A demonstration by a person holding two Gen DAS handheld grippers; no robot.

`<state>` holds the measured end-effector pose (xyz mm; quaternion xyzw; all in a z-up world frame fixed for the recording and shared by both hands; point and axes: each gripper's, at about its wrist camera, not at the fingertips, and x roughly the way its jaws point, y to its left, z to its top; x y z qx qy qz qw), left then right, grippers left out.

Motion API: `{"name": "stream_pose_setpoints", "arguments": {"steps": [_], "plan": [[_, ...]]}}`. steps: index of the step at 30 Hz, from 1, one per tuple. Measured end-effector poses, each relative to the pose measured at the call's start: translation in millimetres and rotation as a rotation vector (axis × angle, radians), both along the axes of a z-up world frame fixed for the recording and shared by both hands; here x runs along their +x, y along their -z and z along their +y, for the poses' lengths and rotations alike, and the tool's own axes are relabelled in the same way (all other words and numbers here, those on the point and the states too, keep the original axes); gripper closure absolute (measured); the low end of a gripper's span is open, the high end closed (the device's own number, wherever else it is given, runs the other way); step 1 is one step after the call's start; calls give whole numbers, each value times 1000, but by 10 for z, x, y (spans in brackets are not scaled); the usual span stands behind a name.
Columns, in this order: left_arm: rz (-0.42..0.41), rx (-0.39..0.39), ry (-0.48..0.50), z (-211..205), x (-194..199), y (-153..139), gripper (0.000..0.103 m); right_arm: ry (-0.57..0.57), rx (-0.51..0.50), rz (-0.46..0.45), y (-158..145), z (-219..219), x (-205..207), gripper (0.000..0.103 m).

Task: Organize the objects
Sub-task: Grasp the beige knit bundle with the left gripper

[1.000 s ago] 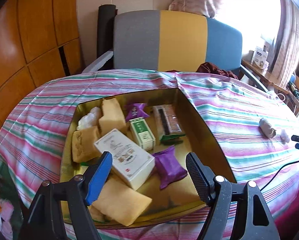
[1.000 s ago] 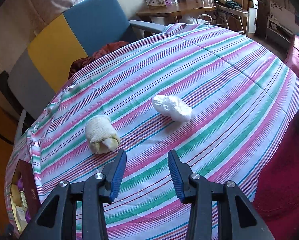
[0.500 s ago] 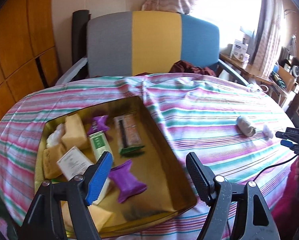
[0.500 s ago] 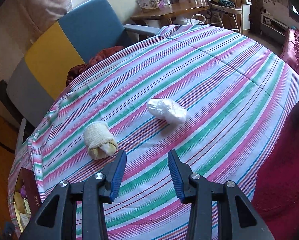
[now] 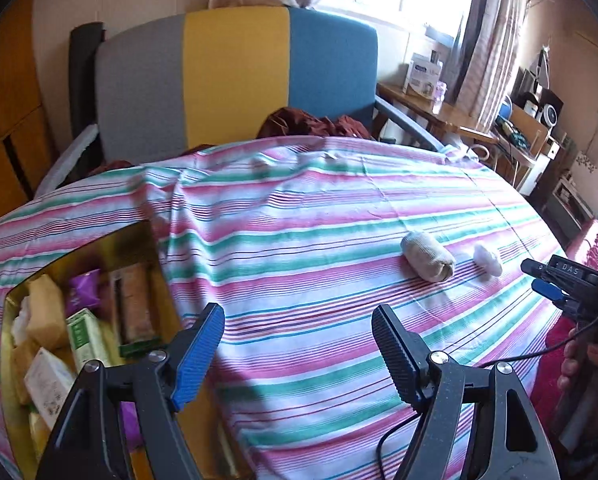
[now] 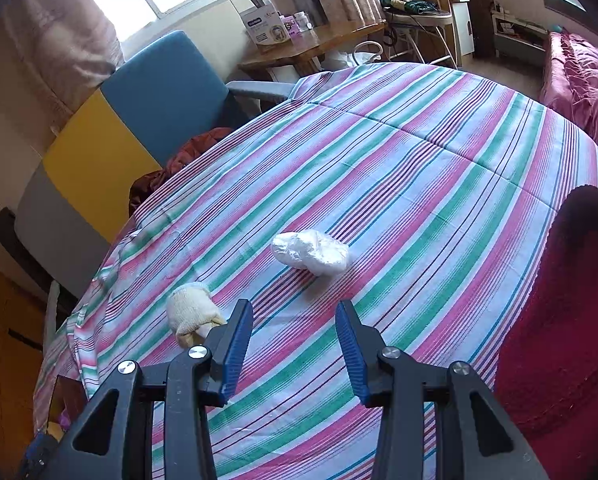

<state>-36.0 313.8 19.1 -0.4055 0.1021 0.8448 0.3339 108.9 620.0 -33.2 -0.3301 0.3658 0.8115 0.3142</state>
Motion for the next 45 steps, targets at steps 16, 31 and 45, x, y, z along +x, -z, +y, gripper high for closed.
{"name": "stream_pose_setpoints", "arguments": {"steps": [16,31,45], "plan": [[-184,-42,84,1087,-122,517,26,-25,-95,71,73,53,30,59],[-232,-98,122,2393,-279,943,19,-13,-156,106,129,120,75,56],[-127,-4,163,1265,-59,1092,50,-68,-182,16,203,53,-89,56]]}}
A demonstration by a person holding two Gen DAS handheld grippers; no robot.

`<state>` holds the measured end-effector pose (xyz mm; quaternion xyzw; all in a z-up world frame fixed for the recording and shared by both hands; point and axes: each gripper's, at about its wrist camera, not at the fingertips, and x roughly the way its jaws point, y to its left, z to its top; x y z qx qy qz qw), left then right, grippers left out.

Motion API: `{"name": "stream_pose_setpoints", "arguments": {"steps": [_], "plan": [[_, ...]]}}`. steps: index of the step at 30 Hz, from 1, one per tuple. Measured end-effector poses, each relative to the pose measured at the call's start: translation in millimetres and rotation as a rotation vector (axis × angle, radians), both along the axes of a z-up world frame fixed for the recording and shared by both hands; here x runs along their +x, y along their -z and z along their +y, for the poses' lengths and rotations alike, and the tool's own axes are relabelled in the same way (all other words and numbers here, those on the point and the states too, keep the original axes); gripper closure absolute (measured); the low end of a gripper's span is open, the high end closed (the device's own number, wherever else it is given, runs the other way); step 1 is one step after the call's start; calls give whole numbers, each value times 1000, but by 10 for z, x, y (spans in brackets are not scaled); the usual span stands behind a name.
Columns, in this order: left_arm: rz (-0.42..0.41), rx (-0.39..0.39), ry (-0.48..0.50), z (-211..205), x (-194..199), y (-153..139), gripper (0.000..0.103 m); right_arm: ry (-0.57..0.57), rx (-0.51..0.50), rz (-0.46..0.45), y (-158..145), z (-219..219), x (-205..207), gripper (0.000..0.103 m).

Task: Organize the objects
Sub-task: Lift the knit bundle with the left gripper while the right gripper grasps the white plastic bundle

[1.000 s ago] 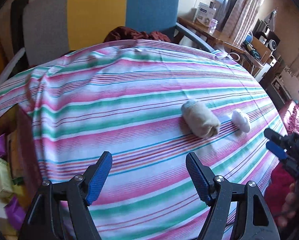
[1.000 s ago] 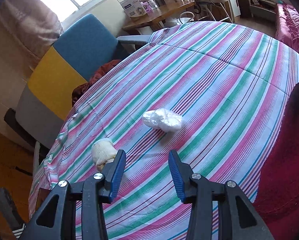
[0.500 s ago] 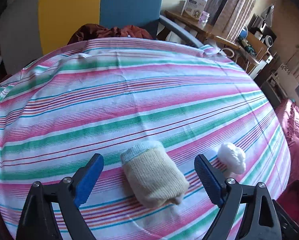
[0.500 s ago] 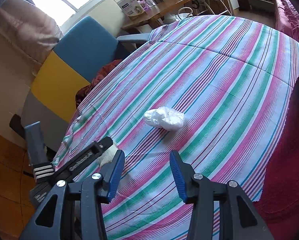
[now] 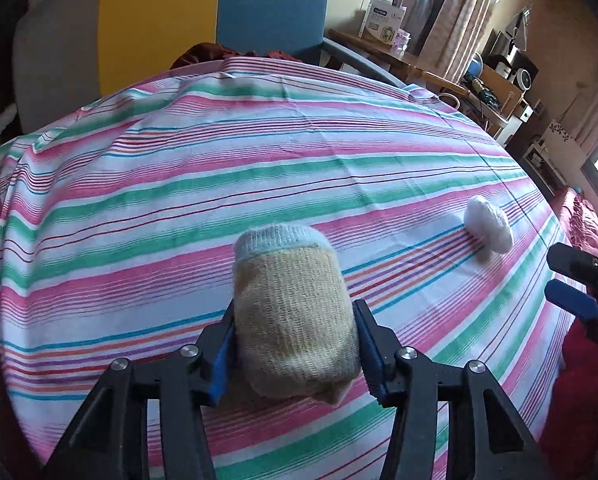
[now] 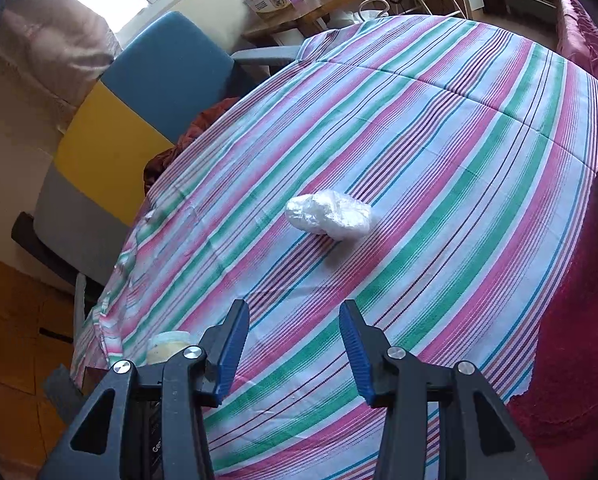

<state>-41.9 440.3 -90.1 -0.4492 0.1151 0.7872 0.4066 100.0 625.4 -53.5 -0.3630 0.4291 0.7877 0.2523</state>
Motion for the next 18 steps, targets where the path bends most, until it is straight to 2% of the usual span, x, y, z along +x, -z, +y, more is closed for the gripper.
{"name": "stream_pose_setpoints", "arguments": {"steps": [3,5,6,8,11,13,15,17,18], "plan": [[28,2,27,-6,32,11,51,-52,-13,-56,39,-18,-101,56],[45,11,39,-8,46,17,51,-69,13,-80,-4,18,-167,55],[60,15,46,-9,59,29,51,-70,51,-102,-53,52,-217,54],[66,16,49,6,63,31,51,-88,174,-168,-159,124,-371,44],[51,31,49,-12,39,38,51,-208,310,-295,-146,210,-733,38],[40,43,50,-41,27,44,50,-291,370,-389,-24,251,-967,38],[37,50,50,-54,23,49,50,-313,400,-454,123,323,-1105,38],[38,52,50,-53,28,55,50,-296,372,-438,252,423,-1114,41],[40,51,50,-51,33,57,49,-284,344,-413,327,462,-1100,51]]}}
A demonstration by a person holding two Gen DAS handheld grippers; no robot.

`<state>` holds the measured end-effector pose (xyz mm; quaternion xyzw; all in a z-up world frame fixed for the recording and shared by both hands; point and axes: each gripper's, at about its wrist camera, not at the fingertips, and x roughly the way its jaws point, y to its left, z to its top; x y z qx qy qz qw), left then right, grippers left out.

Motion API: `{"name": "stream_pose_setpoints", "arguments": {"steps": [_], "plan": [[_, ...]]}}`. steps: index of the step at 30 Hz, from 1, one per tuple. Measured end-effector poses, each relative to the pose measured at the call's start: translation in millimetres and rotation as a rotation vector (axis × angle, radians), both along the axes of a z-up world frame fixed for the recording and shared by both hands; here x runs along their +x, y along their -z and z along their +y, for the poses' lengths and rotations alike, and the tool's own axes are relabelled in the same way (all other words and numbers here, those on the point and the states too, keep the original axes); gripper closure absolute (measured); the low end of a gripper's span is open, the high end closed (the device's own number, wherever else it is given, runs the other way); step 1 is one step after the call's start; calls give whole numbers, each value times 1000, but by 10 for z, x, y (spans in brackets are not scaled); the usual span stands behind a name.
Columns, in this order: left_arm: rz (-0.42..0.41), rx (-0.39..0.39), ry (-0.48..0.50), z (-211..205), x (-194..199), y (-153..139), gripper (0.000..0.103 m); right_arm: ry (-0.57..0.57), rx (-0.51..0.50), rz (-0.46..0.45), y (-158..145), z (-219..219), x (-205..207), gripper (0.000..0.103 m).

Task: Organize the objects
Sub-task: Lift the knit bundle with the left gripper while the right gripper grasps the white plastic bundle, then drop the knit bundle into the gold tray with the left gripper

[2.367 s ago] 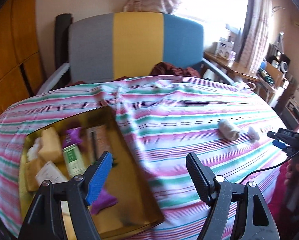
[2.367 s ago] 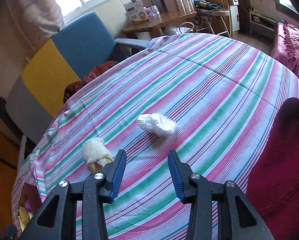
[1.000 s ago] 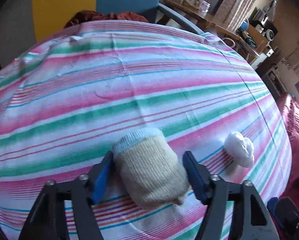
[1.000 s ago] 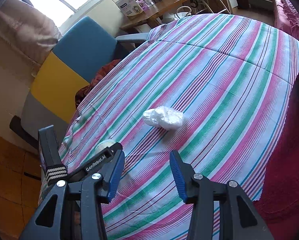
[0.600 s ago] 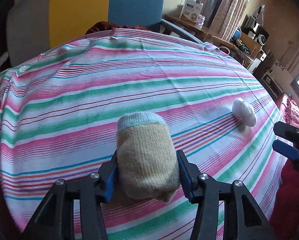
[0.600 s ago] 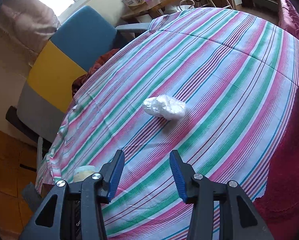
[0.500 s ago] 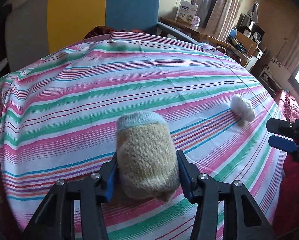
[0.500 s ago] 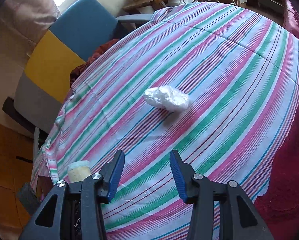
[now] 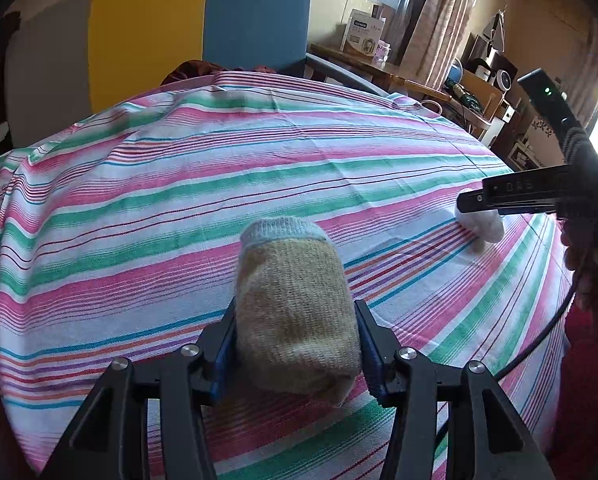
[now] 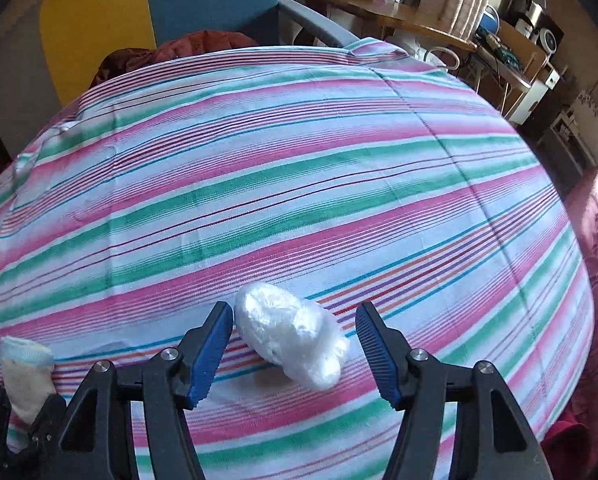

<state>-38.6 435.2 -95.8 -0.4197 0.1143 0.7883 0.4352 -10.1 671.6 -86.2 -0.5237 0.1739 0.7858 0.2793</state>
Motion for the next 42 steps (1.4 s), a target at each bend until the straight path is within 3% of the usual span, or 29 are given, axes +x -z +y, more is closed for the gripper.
{"name": "stream_pose_setpoints", "arguments": {"steps": [1,2,6,10,17,27,30,34,42], "plan": [[4,-3,0,5,9,2,49,14,-22,-25,92,30,-4,62],[10,-6,0,12,18,5,49,13,-7,-48,114,32,-9,66],[32,-19,2,27,44,11,48,-35,0,-23,99,-26,2,67],[25,-12,4,14,28,13,48,-88,-65,36,83,-45,-12,67],[32,-17,4,10,48,7,51,-176,-106,32,163,-164,-109,66],[44,-62,-31,7,81,-49,54,-221,-58,36,190,-236,-90,66],[18,-58,-66,-97,89,-139,54,-226,-51,38,195,-244,-79,66],[91,-36,-88,-253,171,-407,54,-249,-14,34,197,-311,-61,66],[100,3,-176,-717,173,-756,54,-285,50,40,187,-410,-31,66]]}}
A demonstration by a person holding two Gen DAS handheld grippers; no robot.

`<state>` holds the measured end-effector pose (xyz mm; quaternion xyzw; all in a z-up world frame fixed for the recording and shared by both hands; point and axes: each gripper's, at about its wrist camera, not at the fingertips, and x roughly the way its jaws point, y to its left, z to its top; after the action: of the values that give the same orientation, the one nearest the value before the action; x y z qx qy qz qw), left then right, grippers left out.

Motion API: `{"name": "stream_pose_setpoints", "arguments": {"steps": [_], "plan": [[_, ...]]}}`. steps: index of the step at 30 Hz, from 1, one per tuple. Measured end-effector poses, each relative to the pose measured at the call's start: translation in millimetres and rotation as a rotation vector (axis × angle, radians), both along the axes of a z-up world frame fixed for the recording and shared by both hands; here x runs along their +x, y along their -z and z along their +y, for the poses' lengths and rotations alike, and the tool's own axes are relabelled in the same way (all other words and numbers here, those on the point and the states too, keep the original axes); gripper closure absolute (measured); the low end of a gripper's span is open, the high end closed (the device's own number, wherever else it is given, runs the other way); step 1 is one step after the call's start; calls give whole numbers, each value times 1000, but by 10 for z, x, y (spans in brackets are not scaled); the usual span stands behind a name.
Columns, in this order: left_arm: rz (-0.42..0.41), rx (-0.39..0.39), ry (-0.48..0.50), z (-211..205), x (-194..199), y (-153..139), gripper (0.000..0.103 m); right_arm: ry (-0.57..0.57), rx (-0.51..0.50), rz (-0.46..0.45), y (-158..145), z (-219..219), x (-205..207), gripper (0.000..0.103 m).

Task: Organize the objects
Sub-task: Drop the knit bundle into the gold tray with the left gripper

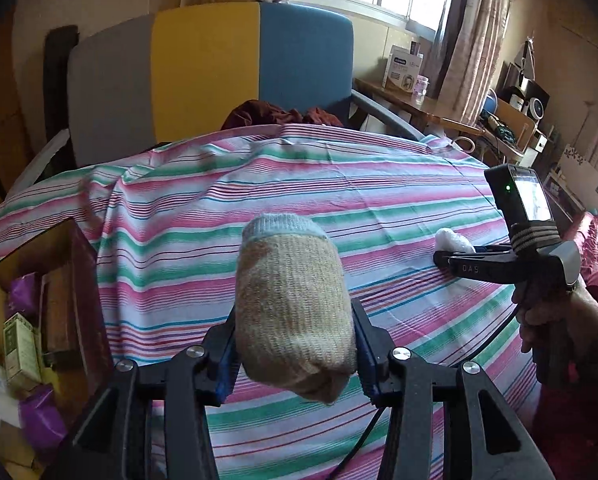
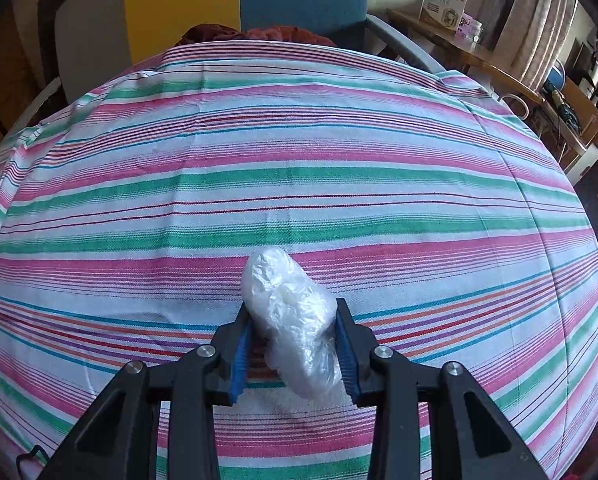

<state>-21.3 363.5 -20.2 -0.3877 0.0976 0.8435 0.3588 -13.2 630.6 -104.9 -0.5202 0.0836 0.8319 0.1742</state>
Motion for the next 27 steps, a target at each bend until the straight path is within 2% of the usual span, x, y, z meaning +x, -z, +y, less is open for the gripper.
{"name": "stream_pose_setpoints", "arguments": {"steps": [5,12,18,23,27], "plan": [[0,10,-60,-299,-35,-102,54,-16,26,21,-23,-79,107,66],[8,23,-115,-680,-54,-197,54,-36,76,18,-6,-128,34,67],[-23,43,-168,-1069,-163,-192,54,-43,92,8,6,-141,-11,67],[-36,91,-238,-1710,-277,-239,54,-55,110,1,11,-154,-30,67],[-46,99,-309,-2244,-303,-193,54,-68,130,-4,12,-178,-45,67]]}}
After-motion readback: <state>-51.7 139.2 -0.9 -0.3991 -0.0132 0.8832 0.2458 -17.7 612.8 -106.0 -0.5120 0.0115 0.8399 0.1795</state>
